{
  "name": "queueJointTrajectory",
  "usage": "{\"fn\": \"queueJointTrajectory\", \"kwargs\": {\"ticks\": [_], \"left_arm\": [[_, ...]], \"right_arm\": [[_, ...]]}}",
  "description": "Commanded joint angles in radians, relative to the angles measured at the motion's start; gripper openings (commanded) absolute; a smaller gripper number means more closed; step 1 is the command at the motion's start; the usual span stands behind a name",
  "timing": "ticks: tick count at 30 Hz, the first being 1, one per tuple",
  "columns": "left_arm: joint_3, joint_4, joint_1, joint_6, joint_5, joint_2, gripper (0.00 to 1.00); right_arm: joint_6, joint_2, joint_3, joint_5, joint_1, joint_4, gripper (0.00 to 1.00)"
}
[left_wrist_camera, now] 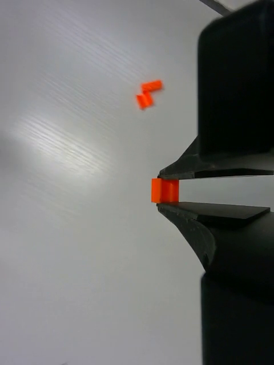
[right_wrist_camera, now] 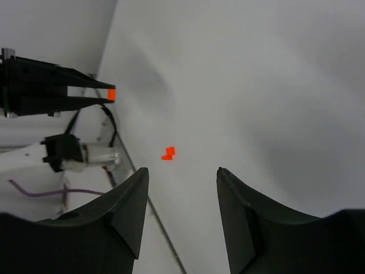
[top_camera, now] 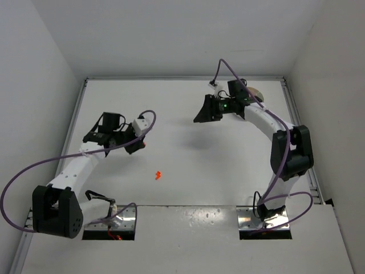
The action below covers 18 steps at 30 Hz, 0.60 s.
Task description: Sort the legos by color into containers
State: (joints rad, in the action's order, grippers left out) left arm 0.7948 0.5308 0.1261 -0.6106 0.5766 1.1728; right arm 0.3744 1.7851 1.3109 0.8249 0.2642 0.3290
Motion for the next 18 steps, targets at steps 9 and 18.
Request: {"fn": "queueJointTrajectory", "kwargs": {"ticks": [9, 18], "left_arm": [[0.107, -0.349, 0.221, 0.451, 0.103, -0.056, 0.13], [0.107, -0.551, 0.334, 0.558, 0.0, -0.026, 0.1]], "right_arm": [[0.643, 0.18, 0.051, 0.37, 0.061, -0.625, 0.65], [0.771, 0.23, 0.07, 0.531, 0.13, -0.749, 0.69]]}}
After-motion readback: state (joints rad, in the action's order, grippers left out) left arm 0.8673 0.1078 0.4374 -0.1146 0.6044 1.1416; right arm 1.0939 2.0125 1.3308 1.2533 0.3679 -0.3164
